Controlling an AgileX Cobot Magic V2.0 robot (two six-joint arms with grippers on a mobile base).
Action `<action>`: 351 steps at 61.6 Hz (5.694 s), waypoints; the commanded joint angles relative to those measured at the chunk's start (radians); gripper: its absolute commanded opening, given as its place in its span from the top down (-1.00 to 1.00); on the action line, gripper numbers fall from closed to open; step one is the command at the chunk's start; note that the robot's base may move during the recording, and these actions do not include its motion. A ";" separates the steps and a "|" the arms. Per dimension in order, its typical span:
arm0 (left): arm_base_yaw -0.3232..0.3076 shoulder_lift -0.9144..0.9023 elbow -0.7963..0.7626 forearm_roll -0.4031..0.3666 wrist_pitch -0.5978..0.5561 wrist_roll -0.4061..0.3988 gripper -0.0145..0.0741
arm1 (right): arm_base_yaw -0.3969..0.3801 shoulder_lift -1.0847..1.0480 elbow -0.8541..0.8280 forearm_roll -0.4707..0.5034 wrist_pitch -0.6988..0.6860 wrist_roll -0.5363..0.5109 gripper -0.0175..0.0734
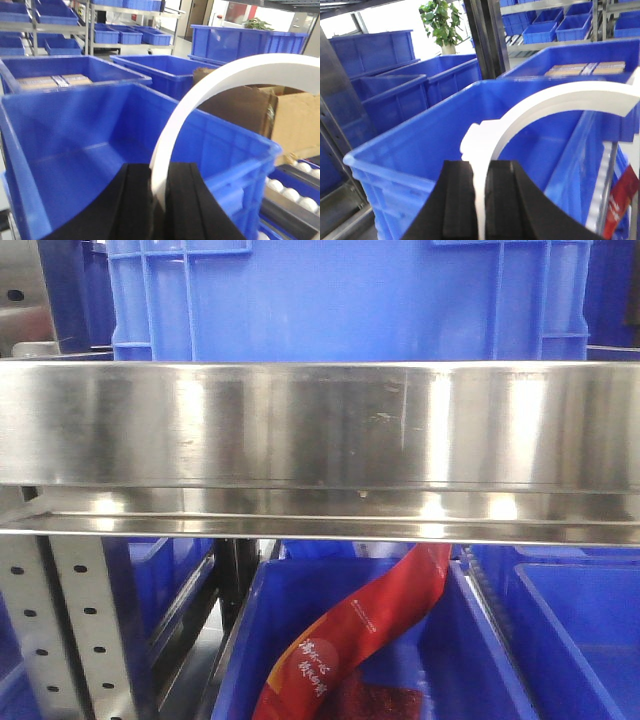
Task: Grab PVC pipe and place in blue bin
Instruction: 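Move both grippers with their clamps over the open blue bin, then lower the right gripper into the blue bin and open it, then lower the left gripper into the blue bin and open it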
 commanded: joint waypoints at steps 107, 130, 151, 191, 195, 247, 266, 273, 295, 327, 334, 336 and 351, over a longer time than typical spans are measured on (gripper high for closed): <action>-0.134 0.382 -0.285 0.245 -0.373 0.008 0.92 | 0.168 0.303 -0.100 0.073 -0.255 -0.125 0.99; -0.151 0.458 -0.350 0.292 -0.421 0.008 0.92 | 0.168 0.397 -0.171 0.073 -0.238 -0.125 0.99; -0.152 0.489 -0.354 0.335 -0.464 0.008 0.92 | 0.168 0.446 -0.180 0.073 -0.293 -0.125 0.99; -0.148 0.509 -0.355 0.342 -0.538 0.008 0.92 | 0.226 0.556 -0.244 0.059 -0.349 -0.127 0.99; -0.139 0.509 -0.355 0.344 -0.540 0.008 0.92 | 0.226 0.561 -0.244 0.059 -0.349 -0.127 0.99; -0.131 0.591 -0.391 0.344 -0.556 0.008 0.92 | 0.278 0.648 -0.265 0.054 -0.445 -0.127 0.99; -0.131 0.613 -0.391 0.344 -0.557 0.008 0.92 | 0.278 0.651 -0.265 0.030 -0.450 -0.127 0.99; -0.131 0.613 -0.391 0.344 -0.557 0.008 0.92 | 0.278 0.651 -0.265 0.028 -0.450 -0.127 0.98; -0.131 0.613 -0.391 0.344 -0.550 0.008 0.92 | 0.278 0.657 -0.265 0.026 -0.454 -0.127 0.28; -0.131 0.653 -0.391 0.363 -0.521 0.008 0.92 | 0.278 0.657 -0.265 0.026 -0.462 -0.127 0.23; -0.131 0.657 -0.391 0.363 -0.521 0.008 0.83 | 0.278 0.655 -0.265 0.026 -0.466 -0.127 0.23; -0.131 0.657 -0.393 0.363 -0.521 0.008 0.75 | 0.278 0.655 -0.265 0.026 -0.466 -0.127 0.23; -0.131 0.657 -0.391 0.363 -0.534 0.008 0.37 | 0.278 0.655 -0.265 0.020 -0.471 -0.127 0.23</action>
